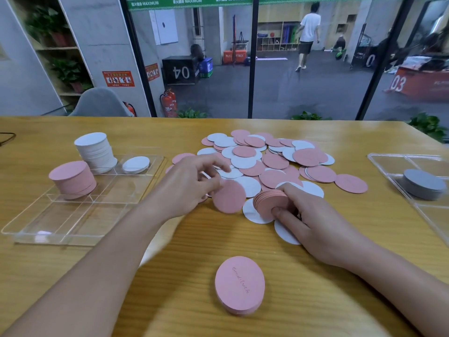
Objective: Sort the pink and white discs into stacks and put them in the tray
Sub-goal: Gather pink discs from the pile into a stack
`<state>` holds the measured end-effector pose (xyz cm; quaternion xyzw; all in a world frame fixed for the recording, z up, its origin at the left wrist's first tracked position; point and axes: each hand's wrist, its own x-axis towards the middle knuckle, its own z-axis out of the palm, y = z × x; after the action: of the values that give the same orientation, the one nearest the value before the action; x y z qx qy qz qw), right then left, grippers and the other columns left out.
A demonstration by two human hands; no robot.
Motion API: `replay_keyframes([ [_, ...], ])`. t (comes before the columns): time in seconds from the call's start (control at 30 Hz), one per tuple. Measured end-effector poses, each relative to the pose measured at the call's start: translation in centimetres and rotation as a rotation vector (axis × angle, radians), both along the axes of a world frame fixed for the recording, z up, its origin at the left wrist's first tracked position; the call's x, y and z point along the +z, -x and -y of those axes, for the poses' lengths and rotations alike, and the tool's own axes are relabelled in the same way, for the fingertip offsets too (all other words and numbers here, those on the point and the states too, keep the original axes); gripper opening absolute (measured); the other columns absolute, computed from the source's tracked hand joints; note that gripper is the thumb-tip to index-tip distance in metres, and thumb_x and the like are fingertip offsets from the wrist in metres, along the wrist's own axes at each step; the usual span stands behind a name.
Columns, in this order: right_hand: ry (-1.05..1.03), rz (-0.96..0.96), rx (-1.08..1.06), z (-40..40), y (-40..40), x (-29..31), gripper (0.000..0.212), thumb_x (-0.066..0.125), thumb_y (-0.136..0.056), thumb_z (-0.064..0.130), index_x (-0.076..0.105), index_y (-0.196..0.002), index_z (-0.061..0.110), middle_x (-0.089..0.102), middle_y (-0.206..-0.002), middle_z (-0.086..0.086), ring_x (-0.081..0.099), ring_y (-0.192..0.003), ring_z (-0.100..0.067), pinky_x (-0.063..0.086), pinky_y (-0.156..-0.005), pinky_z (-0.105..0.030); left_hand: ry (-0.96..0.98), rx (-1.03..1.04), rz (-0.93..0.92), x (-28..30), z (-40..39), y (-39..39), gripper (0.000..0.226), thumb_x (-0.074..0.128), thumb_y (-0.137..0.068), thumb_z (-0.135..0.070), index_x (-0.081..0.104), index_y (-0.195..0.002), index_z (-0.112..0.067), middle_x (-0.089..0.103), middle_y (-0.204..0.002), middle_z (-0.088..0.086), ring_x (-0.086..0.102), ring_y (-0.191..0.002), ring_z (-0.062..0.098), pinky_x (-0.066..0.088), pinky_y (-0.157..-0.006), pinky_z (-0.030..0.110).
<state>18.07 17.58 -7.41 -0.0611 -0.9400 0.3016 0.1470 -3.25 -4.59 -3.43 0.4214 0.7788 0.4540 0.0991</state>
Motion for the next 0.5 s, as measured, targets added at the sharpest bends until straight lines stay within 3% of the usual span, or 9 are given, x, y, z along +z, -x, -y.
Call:
replay_keyframes([
  [0.07, 0.006, -0.001, 0.004, 0.0, 0.0, 0.0, 0.013, 0.056, -0.109, 0.033, 0.051, -0.1, 0.024, 0.062, -0.085, 0.007, 0.055, -0.077, -0.02, 0.052, -0.072, -0.05, -0.013, 0.032, 0.014, -0.1, -0.1, 0.1, 0.014, 0.075, -0.105, -0.019, 0.082, -0.102, -0.03, 0.074, -0.092, -0.004, 0.076, -0.078, 0.016, 0.067, -0.082, 0.049],
  [0.17, 0.01, -0.003, 0.009, -0.1, 0.0, 0.0, 0.013, 0.056, -0.109, 0.032, 0.051, -0.1, 0.025, 0.061, -0.085, 0.006, 0.054, -0.077, -0.021, 0.052, -0.072, -0.05, -0.034, 0.019, 0.067, 0.1, 0.0, -0.1, 0.016, 0.075, -0.105, -0.024, 0.085, -0.094, -0.02, 0.078, -0.091, -0.004, 0.082, -0.09, 0.02, 0.064, -0.097, 0.057],
  [0.3, 0.015, -0.001, 0.014, -0.1, 0.0, 0.0, 0.012, 0.056, -0.109, 0.033, 0.052, -0.103, 0.024, 0.063, -0.087, 0.006, 0.056, -0.079, -0.02, 0.053, -0.072, -0.049, -0.068, 0.018, 0.02, 0.3, 0.0, -0.5, 0.004, 0.085, -0.095, -0.014, 0.084, -0.093, -0.018, 0.079, -0.1, -0.002, 0.079, -0.092, 0.021, 0.063, -0.083, 0.064],
  [0.37, 0.018, -0.001, 0.016, -0.1, 0.0, 0.0, 0.011, 0.056, -0.109, 0.033, 0.052, -0.103, 0.024, 0.063, -0.087, 0.007, 0.057, -0.079, -0.019, 0.053, -0.073, -0.048, -0.099, 0.001, 0.043, 0.1, -0.2, -0.8, 0.025, 0.086, -0.09, -0.004, 0.081, -0.108, -0.021, 0.076, -0.108, -0.004, 0.078, -0.095, 0.019, 0.061, -0.071, 0.055],
  [0.4, 0.017, -0.002, 0.016, -0.1, 0.0, 0.0, 0.011, 0.057, -0.109, 0.032, 0.052, -0.102, 0.025, 0.063, -0.087, 0.007, 0.057, -0.079, -0.019, 0.053, -0.073, -0.047, -0.104, -0.01, 0.056, -0.1, -0.4, -0.8, 0.034, 0.086, -0.089, -0.001, 0.081, -0.114, -0.023, 0.074, -0.11, -0.004, 0.078, -0.096, 0.02, 0.061, -0.07, 0.042],
  [0.43, 0.015, -0.004, 0.015, -0.1, 0.0, -0.1, 0.011, 0.057, -0.109, 0.032, 0.052, -0.102, 0.025, 0.063, -0.087, 0.008, 0.057, -0.079, -0.018, 0.053, -0.073, -0.047, -0.106, -0.023, 0.058, -0.2, -0.6, -1.0, 0.037, 0.087, -0.089, 0.0, 0.081, -0.116, -0.024, 0.074, -0.109, -0.005, 0.078, -0.096, 0.02, 0.061, -0.074, 0.032],
  [0.5, 0.015, -0.007, 0.006, -0.1, 0.1, -0.1, 0.012, 0.057, -0.108, 0.033, 0.052, -0.101, 0.025, 0.063, -0.086, 0.008, 0.057, -0.079, -0.018, 0.053, -0.073, -0.047, -0.097, -0.051, 0.031, -0.6, -1.0, -1.4, 0.029, 0.085, -0.09, 0.001, 0.083, -0.107, -0.022, 0.078, -0.104, -0.008, 0.077, -0.095, 0.017, 0.062, -0.082, 0.025],
])
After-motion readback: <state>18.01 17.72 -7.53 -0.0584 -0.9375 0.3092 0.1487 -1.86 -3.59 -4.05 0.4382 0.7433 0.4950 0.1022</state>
